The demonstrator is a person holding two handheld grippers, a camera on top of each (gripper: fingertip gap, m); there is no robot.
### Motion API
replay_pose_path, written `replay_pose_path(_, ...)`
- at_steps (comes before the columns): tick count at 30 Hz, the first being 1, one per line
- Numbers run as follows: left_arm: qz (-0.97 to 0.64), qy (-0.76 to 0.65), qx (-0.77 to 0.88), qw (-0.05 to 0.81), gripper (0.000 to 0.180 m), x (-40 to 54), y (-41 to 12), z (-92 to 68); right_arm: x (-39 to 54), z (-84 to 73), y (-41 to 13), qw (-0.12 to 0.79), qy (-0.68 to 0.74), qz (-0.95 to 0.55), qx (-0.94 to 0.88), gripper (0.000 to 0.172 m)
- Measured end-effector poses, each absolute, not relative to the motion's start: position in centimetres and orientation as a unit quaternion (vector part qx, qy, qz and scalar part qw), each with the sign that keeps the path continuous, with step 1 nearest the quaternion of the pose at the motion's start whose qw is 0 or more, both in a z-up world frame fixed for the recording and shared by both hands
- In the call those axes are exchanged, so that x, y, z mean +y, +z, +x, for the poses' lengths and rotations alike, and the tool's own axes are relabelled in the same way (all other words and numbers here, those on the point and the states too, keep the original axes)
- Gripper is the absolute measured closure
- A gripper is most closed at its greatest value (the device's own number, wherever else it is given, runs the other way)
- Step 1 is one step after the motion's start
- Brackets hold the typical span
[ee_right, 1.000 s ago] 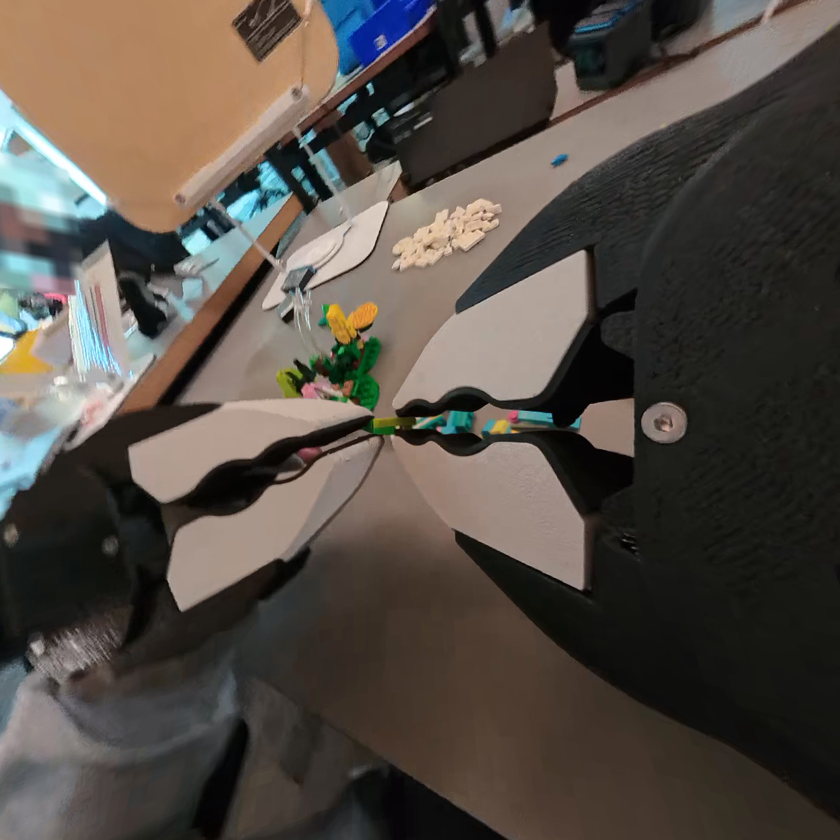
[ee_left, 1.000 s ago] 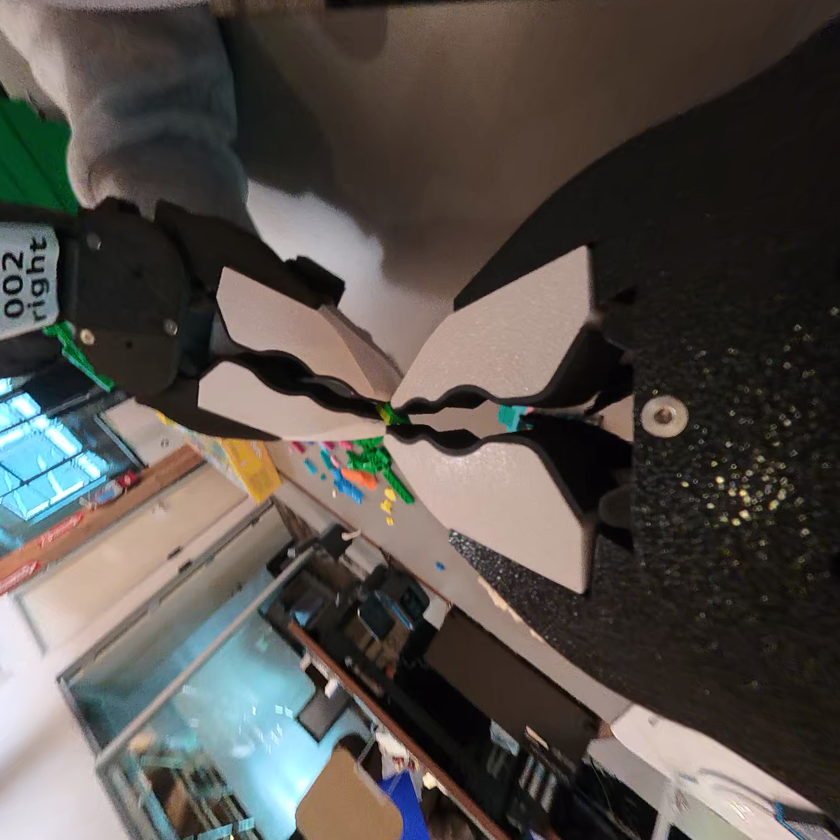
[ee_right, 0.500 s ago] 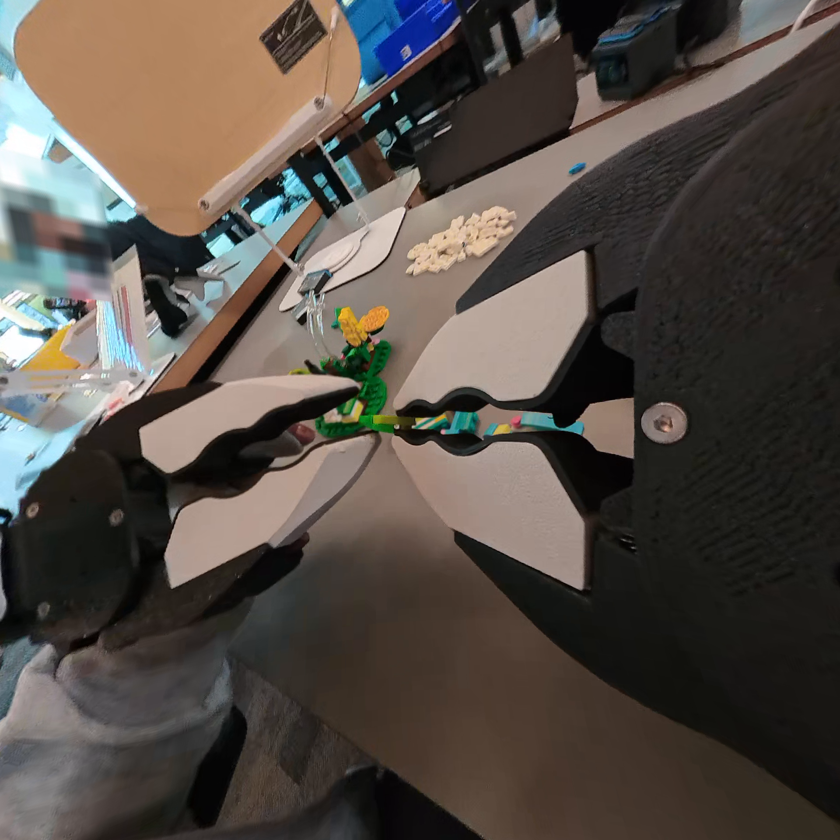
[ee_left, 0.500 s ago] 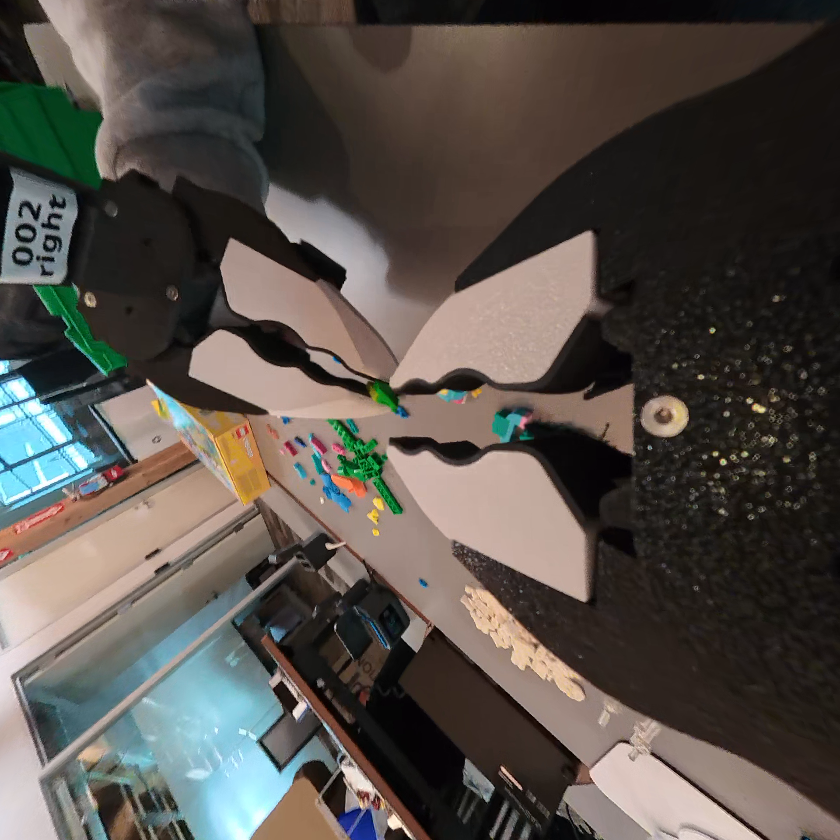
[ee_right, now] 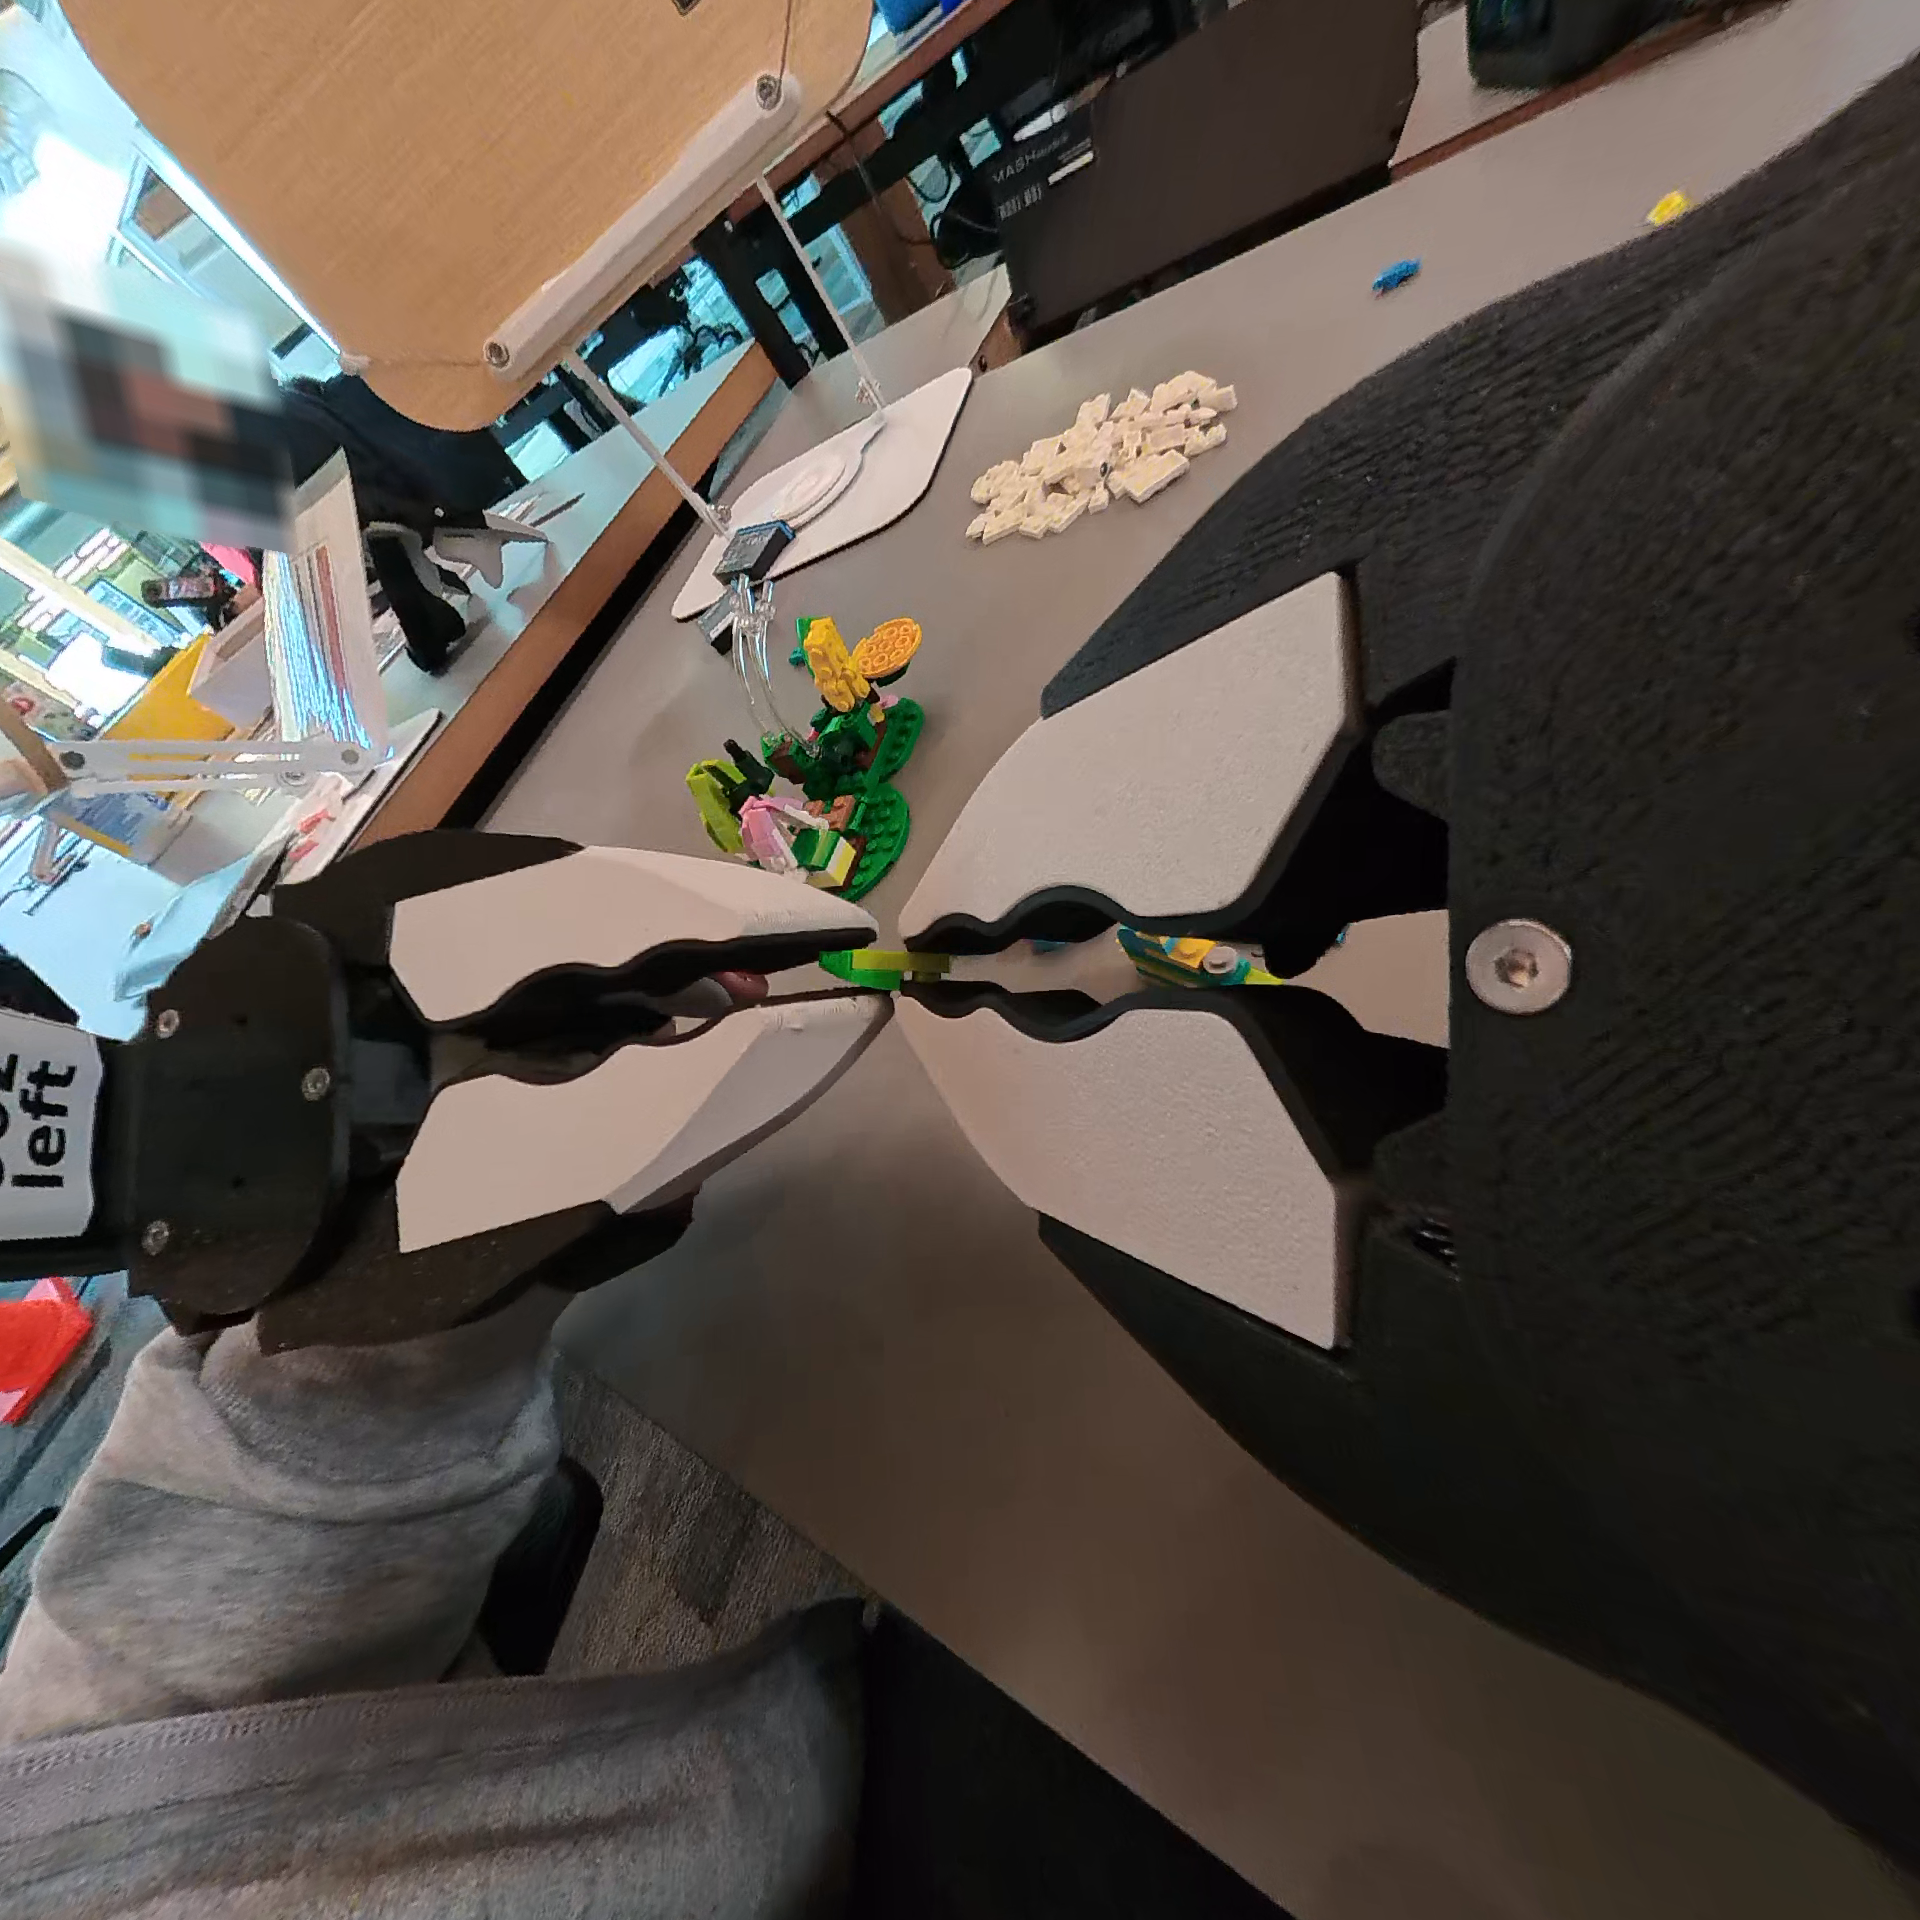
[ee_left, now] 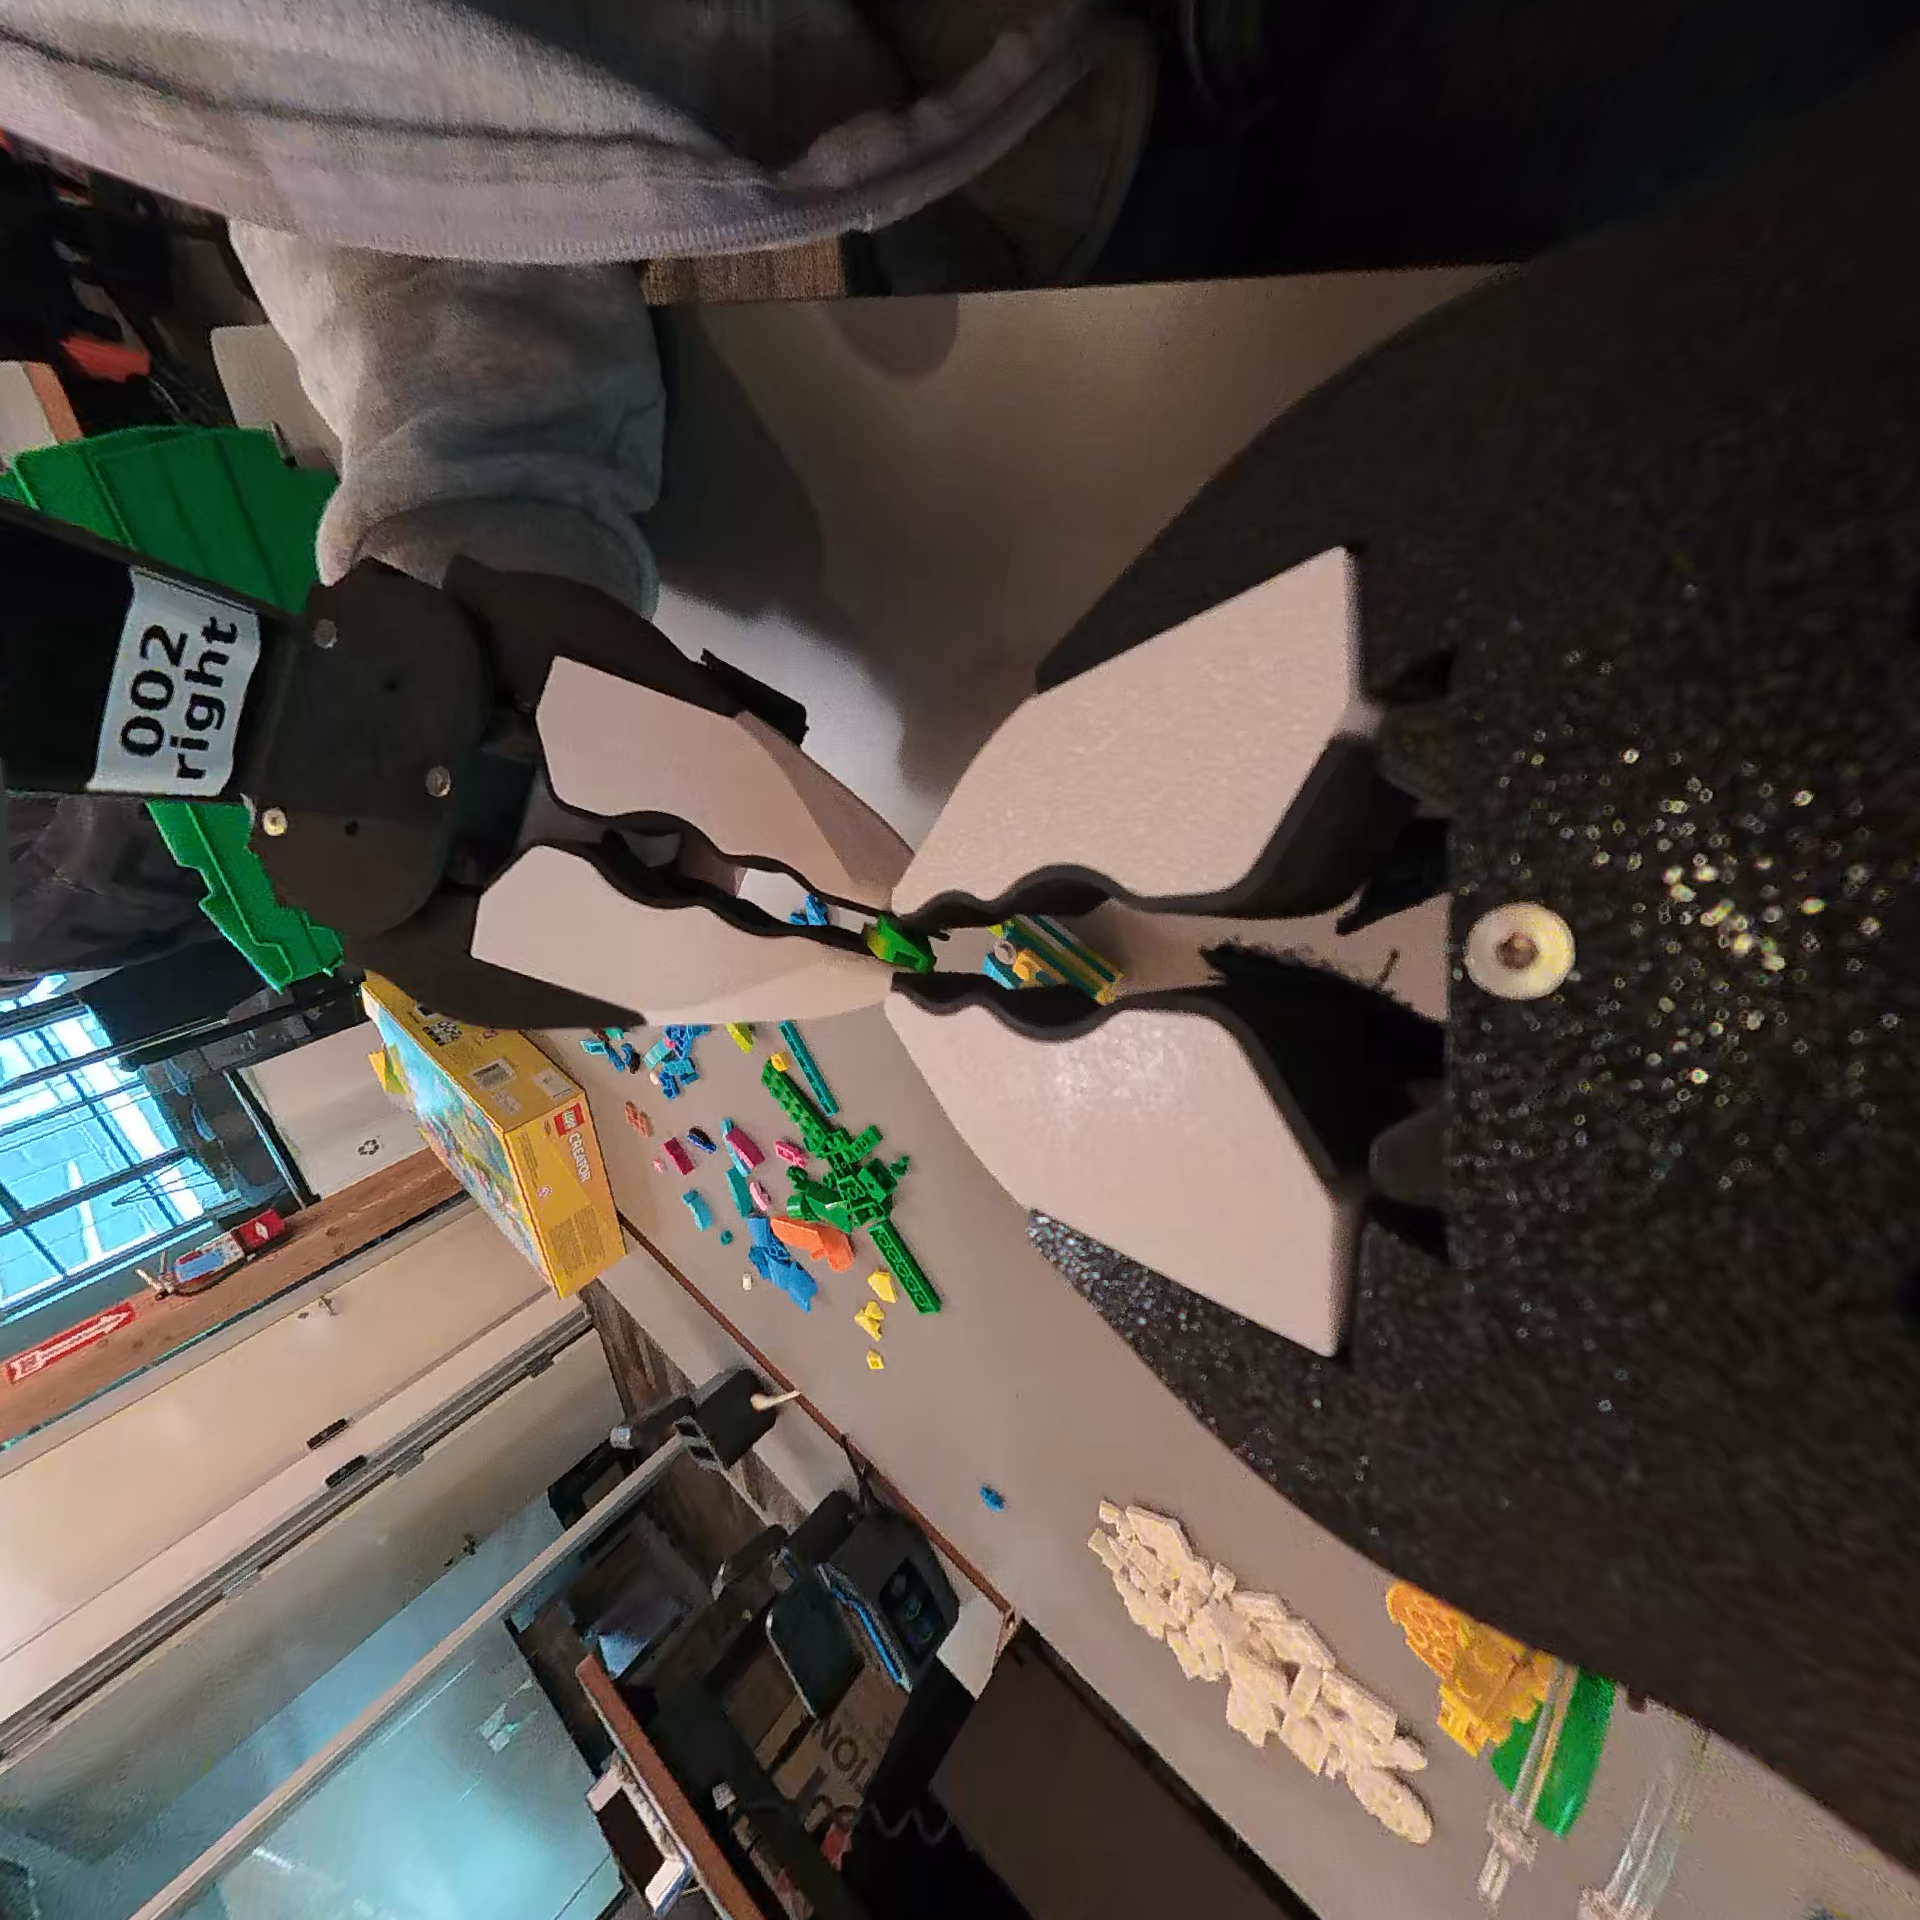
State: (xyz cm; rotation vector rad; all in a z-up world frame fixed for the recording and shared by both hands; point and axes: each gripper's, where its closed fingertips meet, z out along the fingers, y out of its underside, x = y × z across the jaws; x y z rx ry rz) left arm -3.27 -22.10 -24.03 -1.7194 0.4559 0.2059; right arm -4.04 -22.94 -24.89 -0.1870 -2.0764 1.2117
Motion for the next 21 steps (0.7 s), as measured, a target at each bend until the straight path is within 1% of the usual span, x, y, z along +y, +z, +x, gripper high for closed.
replay_pose_path(5,-0.744,0.1,0.197,0.63,0.174,-22.0,-23.8,-3.4,-22.8,-4.2,-24.7,0.351,0.477,-0.088,-0.801,0.168)
replay_pose_path(13,-0.738,0.249,0.179,0.601,0.174,-21.5,-23.4,-5.4,-22.1,-6.2,-24.3,0.371,0.478,-0.172,-0.777,0.169)
replay_pose_path(17,-0.725,0.304,0.178,0.591,0.176,-21.3,-23.2,-5.8,-21.7,-7.0,-24.3,0.339,0.5,-0.243,-0.759,0.169)
replay_pose_path(19,-0.72,0.317,0.175,0.592,0.176,-21.3,-23.1,-6.0,-21.7,-7.0,-24.2,0.317,0.518,-0.257,-0.752,0.169)
replay_pose_path(21,-0.714,0.318,0.154,0.604,0.176,-21.5,-22.8,-6.5,-21.3,-7.1,-24.0,0.32,0.522,-0.261,-0.746,0.169)
